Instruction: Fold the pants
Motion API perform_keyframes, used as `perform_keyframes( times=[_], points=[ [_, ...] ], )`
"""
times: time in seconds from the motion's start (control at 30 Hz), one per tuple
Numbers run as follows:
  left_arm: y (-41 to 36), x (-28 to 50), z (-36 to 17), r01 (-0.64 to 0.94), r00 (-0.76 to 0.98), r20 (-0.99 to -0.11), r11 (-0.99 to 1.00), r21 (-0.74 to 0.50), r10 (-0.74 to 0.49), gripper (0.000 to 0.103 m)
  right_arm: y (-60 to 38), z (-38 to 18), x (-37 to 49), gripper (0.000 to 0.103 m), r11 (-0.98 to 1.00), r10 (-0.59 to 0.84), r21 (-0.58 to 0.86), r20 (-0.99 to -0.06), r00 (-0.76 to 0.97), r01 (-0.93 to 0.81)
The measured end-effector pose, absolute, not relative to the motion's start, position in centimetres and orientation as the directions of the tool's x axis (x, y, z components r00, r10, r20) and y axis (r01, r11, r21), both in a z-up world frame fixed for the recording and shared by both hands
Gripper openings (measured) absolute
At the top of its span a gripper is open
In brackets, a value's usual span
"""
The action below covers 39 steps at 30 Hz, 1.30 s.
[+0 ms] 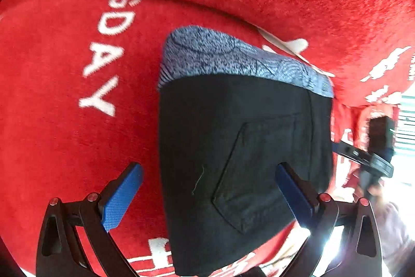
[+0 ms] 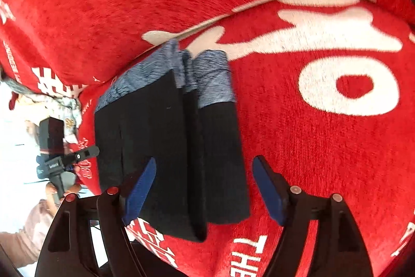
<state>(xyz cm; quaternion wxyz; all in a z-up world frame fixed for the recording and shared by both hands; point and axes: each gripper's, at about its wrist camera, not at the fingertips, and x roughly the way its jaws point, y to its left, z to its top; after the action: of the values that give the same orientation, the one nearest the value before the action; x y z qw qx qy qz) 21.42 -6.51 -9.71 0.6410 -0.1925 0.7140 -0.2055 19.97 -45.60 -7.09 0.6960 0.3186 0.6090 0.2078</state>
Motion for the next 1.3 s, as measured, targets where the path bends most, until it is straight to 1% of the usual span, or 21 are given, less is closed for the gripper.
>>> perform_keyframes(
  times=[0.03, 0.1, 0.17, 0.27, 0.37, 0.43, 0.47, 0.5, 0.53, 0.57, 0.63, 0.7, 0.73, 0.77, 0.83, 0.97, 1.07, 1.13, 1.23, 1.27, 1.3],
  points=[
    [-6.9, 21.2, -10.0, -0.009, -0.113, -0.825, 0.831, -0.557, -0.554, 0.102, -45.8, -7.6, 20.1, 0.080, 0.697, 0.692, 0.710, -0.703, 0.163, 0.101],
    [-7.9, 21.0, -10.7, 0.013, -0.131, -0.807, 0.813, -0.582, -0.576, 0.102, -45.7, -9.3, 20.9, 0.080, 0.638, 0.756, 0.766, -0.643, 0.125, 0.082],
    [-9.3, 20.9, -11.1, 0.047, -0.142, -0.809, 0.813, -0.581, -0.570, 0.102, -45.1, -10.1, 21.3, 0.080, 0.577, 0.809, 0.814, -0.580, 0.095, 0.058],
    [-11.0, 20.9, -11.3, 0.105, -0.111, -0.842, 0.837, -0.538, -0.528, 0.102, -44.4, -11.3, 22.1, 0.081, 0.537, 0.839, 0.843, -0.539, 0.075, 0.041],
    [-11.3, 20.9, -11.3, 0.104, -0.092, -0.848, 0.842, -0.530, -0.522, 0.102, -44.5, -11.8, 22.9, 0.080, 0.507, 0.853, 0.859, -0.512, 0.100, 0.072],
    [-11.8, 21.0, -11.4, 0.087, -0.080, -0.859, 0.855, -0.512, -0.506, 0.102, -44.4, -11.8, 23.1, 0.068, 0.531, 0.836, 0.842, -0.539, 0.103, 0.098],
    [-12.2, 21.0, -11.4, 0.084, -0.077, -0.866, 0.862, -0.500, -0.495, 0.102, -44.3, -11.5, 23.0, 0.066, 0.549, 0.826, 0.831, -0.556, 0.097, 0.084],
    [-12.5, 21.0, -11.3, 0.078, -0.074, -0.876, 0.873, -0.481, -0.476, 0.101, -44.4, -11.0, 22.8, 0.058, 0.556, 0.822, 0.827, -0.561, 0.094, 0.078],
    [-12.9, 21.0, -11.2, 0.074, -0.068, -0.883, 0.880, -0.470, -0.465, 0.096, -44.6, -10.7, 22.7, 0.053, 0.553, 0.824, 0.829, -0.559, 0.095, 0.083],
    [-13.1, 20.9, -10.9, 0.072, -0.059, -0.883, 0.880, -0.470, -0.466, 0.091, -44.7, -10.2, 22.6, 0.050, 0.549, 0.825, 0.831, -0.556, 0.102, 0.088],
    [-12.9, 20.6, -9.6, 0.089, -0.031, -0.879, 0.875, -0.476, -0.476, 0.076, -44.7, -9.2, 22.1, 0.043, 0.535, 0.833, 0.841, -0.541, 0.114, 0.083],
    [-12.7, 20.1, -8.3, 0.116, -0.009, -0.879, 0.873, -0.474, -0.476, 0.062, -44.6, -8.0, 21.7, 0.041, 0.518, 0.843, 0.852, -0.524, 0.126, 0.078],
    [-12.6, 19.9, -7.8, 0.120, -0.007, -0.874, 0.867, -0.484, -0.487, 0.058, -44.4, -7.2, 21.5, 0.040, 0.509, 0.847, 0.858, -0.514, 0.132, 0.073],
    [-12.5, 19.8, -7.3, 0.119, -0.009, -0.868, 0.861, -0.495, -0.497, 0.057, -44.2, -6.5, 21.1, 0.040, 0.500, 0.853, 0.863, -0.504, 0.137, 0.069],
    [-12.0, 19.1, -6.1, 0.120, -0.012, -0.858, 0.851, -0.512, -0.514, 0.056, -43.6, -5.4, 20.5, 0.040, 0.482, 0.863, 0.874, -0.486, 0.137, 0.064],
    [-10.2, 17.4, -3.8, 0.134, 0.002, -0.863, 0.855, -0.501, -0.506, 0.056, -41.9, -3.7, 18.1, 0.040, 0.426, 0.893, 0.902, -0.431, 0.131, 0.066],
    [-8.3, 16.4, -2.9, 0.120, 0.020, -0.871, 0.866, -0.486, -0.492, 0.056, -40.4, -3.4, 16.2, 0.040, 0.391, 0.908, 0.917, -0.399, 0.129, 0.080],
    [-6.6, 15.4, -3.0, 0.114, 0.042, -0.885, 0.882, -0.457, -0.463, 0.056, -38.7, -3.9, 15.4, 0.040, 0.386, 0.912, 0.919, -0.394, 0.118, 0.083],
    [-5.6, 14.1, -4.5, 0.102, 0.043, -0.915, 0.913, -0.396, -0.402, 0.057, -34.9, -5.3, 14.9, 0.040, 0.417, 0.901, 0.903, -0.425, 0.089, 0.101],
    [-5.3, 13.7, -5.6, 0.084, 0.030, -0.925, 0.924, -0.374, -0.378, 0.057, -34.3, -6.1, 14.8, 0.040, 0.443, 0.889, 0.890, -0.452, 0.076, 0.112],
    [-4.9, 13.4, -6.7, 0.061, 0.014, -0.936, 0.935, -0.349, -0.351, 0.062, -33.6, -6.5, 14.7, 0.040, 0.488, 0.865, 0.865, -0.497, 0.071, 0.120]
  ],
)
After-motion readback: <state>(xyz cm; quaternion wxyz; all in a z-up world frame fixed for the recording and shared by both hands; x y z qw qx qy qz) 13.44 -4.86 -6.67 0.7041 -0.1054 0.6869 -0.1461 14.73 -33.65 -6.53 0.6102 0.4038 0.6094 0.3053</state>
